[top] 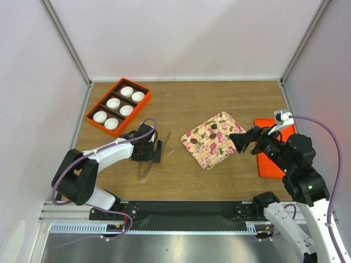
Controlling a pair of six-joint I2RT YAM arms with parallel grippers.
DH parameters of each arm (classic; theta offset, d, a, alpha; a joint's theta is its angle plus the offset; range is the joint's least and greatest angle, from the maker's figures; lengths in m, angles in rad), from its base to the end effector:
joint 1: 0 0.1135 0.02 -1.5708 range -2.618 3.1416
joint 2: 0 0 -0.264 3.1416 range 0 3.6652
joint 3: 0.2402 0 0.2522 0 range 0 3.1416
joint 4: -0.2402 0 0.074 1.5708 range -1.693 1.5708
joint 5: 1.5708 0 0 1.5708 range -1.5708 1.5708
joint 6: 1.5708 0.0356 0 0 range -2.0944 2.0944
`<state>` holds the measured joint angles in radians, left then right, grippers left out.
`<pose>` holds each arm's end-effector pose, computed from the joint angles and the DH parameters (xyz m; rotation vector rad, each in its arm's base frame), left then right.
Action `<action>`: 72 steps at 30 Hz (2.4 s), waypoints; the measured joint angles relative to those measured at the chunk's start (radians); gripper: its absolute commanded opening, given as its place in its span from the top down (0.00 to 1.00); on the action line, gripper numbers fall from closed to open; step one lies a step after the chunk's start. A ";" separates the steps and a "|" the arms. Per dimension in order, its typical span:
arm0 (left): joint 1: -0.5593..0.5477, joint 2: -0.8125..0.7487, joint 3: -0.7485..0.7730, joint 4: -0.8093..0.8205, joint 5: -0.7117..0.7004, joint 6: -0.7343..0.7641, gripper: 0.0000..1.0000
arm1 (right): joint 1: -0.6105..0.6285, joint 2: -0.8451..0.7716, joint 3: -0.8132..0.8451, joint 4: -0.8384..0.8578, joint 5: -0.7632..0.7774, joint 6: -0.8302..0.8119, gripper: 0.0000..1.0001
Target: Pack the chocolate
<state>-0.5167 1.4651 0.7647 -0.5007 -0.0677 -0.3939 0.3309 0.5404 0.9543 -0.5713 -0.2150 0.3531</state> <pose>0.2252 -0.1252 0.1619 0.1529 2.7725 -0.1439 0.0932 0.0401 0.3857 -0.1432 1.7685 0.6855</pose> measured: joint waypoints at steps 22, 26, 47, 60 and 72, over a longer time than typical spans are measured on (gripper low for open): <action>-0.061 -0.090 0.022 -0.101 -0.093 -0.024 0.33 | 0.000 0.000 0.000 0.000 -0.005 0.005 0.00; -0.073 -0.164 0.117 -0.160 -0.095 -0.024 0.36 | 0.000 0.000 -0.001 0.000 -0.010 0.012 0.00; -0.084 -0.247 0.306 -0.359 -0.114 -0.016 0.42 | 0.000 0.000 -0.002 0.000 -0.016 0.019 0.00; -0.150 -0.232 0.640 -0.444 -0.228 0.076 0.47 | 0.000 0.028 -0.002 -0.014 -0.002 0.020 0.00; -0.410 -0.002 0.703 -0.407 -0.198 0.116 0.48 | 0.000 0.044 0.055 -0.082 0.124 0.011 0.00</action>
<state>-0.9268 1.4631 1.4677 -0.9073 -0.2653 -0.2779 0.3309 0.5842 1.0092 -0.6537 -0.0914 0.3637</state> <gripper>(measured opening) 0.523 0.994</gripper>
